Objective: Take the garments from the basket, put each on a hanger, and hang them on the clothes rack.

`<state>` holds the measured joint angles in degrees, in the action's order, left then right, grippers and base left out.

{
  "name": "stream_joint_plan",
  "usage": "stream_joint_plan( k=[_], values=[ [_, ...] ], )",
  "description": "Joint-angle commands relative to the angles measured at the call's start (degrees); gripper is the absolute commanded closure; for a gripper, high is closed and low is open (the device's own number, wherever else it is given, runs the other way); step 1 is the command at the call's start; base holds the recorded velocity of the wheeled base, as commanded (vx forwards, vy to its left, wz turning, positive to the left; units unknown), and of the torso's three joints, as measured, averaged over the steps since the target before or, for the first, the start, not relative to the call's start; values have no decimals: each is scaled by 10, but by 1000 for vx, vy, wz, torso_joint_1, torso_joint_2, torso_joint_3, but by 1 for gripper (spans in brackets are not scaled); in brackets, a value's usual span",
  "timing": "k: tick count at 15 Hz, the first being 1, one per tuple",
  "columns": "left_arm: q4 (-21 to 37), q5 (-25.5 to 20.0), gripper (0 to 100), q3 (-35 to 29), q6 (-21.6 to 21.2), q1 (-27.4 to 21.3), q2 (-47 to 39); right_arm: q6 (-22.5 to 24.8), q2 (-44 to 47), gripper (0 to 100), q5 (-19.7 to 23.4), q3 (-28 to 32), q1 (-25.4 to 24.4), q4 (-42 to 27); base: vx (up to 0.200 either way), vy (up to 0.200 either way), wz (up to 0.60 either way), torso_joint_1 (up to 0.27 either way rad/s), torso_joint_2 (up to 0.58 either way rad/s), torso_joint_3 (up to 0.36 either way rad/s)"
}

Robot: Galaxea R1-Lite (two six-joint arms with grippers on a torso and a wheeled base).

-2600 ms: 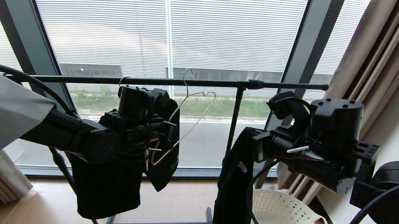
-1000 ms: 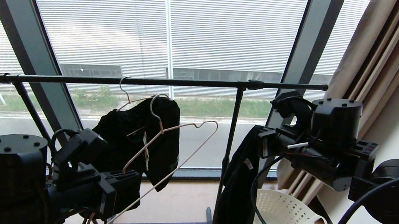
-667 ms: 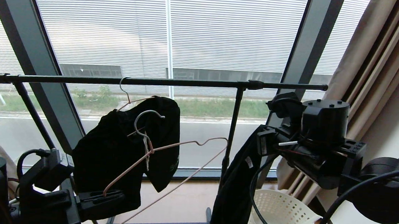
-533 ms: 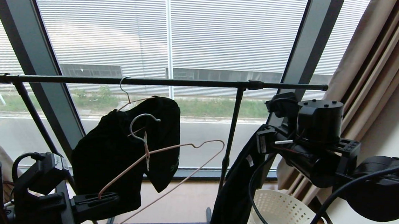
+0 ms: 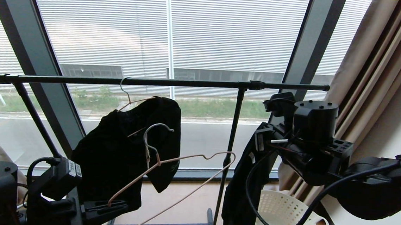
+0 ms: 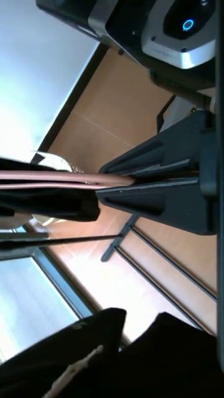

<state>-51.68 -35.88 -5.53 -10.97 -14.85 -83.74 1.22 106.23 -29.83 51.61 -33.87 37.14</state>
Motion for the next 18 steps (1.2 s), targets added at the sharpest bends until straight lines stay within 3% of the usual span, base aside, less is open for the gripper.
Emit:
stream_joint_plan(
  k=[1, 5, 8, 18],
  values=[
    [0, 0, 100, -1, 1, -11, -4, 1, 15, 100, -3, 2, 0, 7, 0, 0, 0, 0, 0, 0],
    [-1, -1, 100, -5, 2, -11, -4, 4, 33, 100, -15, 2, 0, 35, 0, 0, 0, 0, 0, 0],
    [-4, -26, 100, -11, 10, -13, -5, 3, 37, 100, -16, 6, 0, 35, 0, 0, 0, 0, 0, 0],
    [-5, -30, 100, -40, 22, -32, -24, 1, 49, 100, -35, 4, -19, 46, 0, 0, 0, 0, 0, 0]
  ],
)
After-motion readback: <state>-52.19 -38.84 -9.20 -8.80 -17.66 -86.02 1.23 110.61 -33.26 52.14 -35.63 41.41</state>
